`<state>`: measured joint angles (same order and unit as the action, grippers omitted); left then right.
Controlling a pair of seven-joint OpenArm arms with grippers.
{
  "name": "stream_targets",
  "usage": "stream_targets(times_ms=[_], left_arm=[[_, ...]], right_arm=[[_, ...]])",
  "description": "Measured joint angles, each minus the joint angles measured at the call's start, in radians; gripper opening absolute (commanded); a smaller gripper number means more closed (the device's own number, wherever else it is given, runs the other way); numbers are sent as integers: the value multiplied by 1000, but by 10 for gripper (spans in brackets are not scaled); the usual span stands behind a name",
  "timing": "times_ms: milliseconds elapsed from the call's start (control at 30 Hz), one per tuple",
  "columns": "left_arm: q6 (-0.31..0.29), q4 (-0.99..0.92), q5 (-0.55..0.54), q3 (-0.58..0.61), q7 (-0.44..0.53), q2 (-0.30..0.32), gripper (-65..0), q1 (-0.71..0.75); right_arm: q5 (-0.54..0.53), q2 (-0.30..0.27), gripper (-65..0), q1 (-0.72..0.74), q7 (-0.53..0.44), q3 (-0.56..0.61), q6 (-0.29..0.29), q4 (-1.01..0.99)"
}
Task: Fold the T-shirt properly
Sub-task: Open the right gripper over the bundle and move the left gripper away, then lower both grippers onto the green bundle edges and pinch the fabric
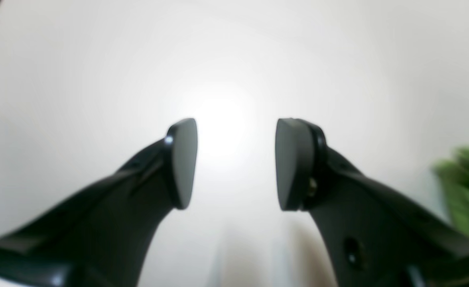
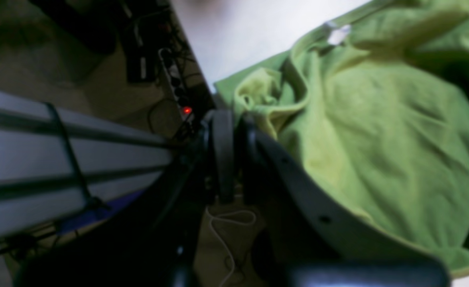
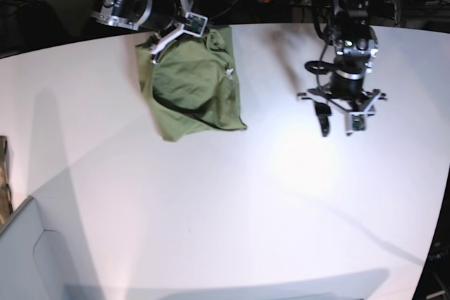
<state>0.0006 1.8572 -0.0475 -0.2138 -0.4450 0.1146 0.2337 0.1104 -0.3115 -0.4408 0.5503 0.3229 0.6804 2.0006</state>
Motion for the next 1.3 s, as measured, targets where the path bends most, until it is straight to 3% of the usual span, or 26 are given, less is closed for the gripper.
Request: stream_targets(times_ms=[167,267,433,567,767,833,1033,1167,1300], left_arm=[[0,0,0,-61,3,2,-346,-4],[0,0,0,-64,2,2,-346,-2],[-1,0,0,-63,0,-1,-345,-4],[-1,-13,0,-64,2,0,-345,-4],[-1,-19,0,-56,6,-7,-345,-18],[1,-8,0,-45,-2,-37,-345,-18],[7,102,0,39,2,-138,-282,-10],[3,112,-1,164,-3,-158,-273,34],[11,83,0,266,14,-176,-273,55]], right_arm=[[0,-2,-624,27,-4,21,0,-34],[2,-2,-518,27,-3,26,0,-51],[-2,-18,-280,35,-7,26,0,-59],[3,-40,-179,33,-1,13,0,-55],[-6,-57,-177,8,-8,-89,0,43],[-9,-54,-177,4,-11,-117,0,61],[-6,32,-177,9,-8,-280,0,65],[-4,112,-175,31,1,-412,0,64],[-2,132,-174,55,-6,-488,0,64]])
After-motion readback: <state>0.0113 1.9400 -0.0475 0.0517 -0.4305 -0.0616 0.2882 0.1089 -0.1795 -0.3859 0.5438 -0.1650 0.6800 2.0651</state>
